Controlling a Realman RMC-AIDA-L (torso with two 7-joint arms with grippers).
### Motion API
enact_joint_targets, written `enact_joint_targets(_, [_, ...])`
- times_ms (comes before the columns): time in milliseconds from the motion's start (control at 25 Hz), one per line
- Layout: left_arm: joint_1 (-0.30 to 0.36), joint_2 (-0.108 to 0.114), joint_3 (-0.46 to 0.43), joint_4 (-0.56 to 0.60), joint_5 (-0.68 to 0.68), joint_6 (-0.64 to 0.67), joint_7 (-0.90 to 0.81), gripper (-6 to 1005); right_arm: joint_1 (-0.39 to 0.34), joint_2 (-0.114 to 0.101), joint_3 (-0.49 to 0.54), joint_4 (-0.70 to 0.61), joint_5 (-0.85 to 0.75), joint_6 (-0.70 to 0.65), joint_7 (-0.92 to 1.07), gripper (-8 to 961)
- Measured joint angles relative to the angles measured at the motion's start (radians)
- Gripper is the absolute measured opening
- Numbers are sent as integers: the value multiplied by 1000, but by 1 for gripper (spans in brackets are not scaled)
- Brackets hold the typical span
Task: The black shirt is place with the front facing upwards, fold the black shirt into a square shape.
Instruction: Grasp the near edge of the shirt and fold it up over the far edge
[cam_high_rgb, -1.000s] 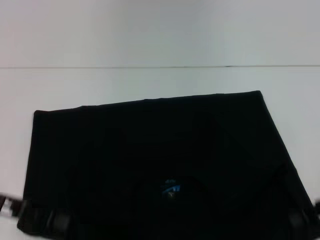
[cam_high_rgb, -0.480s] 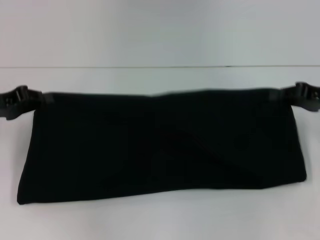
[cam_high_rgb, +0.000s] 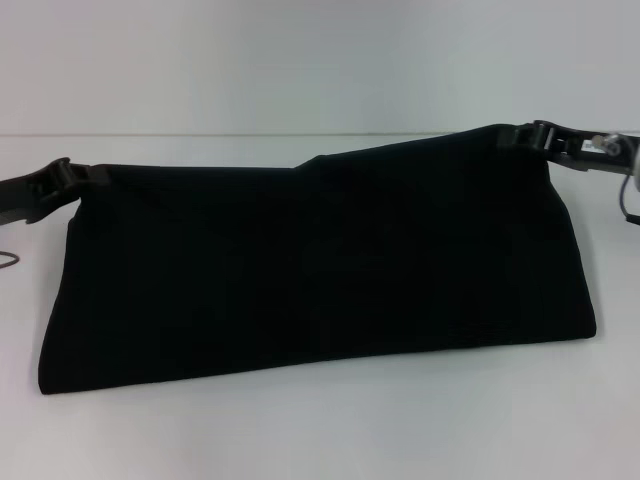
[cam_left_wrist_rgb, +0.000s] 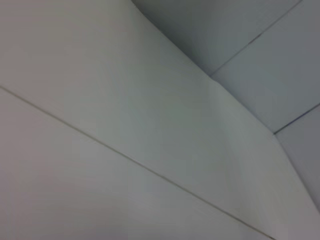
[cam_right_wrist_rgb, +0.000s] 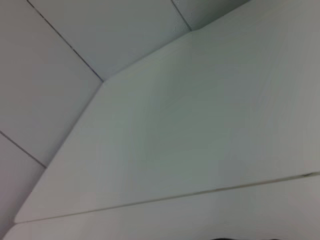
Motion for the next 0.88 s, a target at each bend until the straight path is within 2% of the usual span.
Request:
enact_joint_targets(160, [-17,-33,4,-1,-3,-94,28,157,17,35,-43,9,3,137,-21,64])
enact_joint_targets(200, [-23,-46,5,-2,-3,-131,38,158,21,53,-69,14,5,214,-28,64])
enact_joint_targets(240, [-25,-50,5,-2,-3,-147,42,159,21,53,-69,14,5,214,-28,64])
enact_joint_targets(280, [-32,-62,5,-3,-3,-190,48,161,21,62,-82,15,5,252,-31,64])
enact_joint_targets(360, [-40,-71,16,-14,-3,-239,50,164,22,75,-103,17,6,313,-33,64])
enact_joint_targets(680, [-51,-104,41,-28,-25,-350,87,175,15,82,-130,54,92,385,-158,104])
enact_joint_targets(880, [-45,-109,38,-34,-55,-368,101,182,-1,84,-125,68,131,416,-179,145])
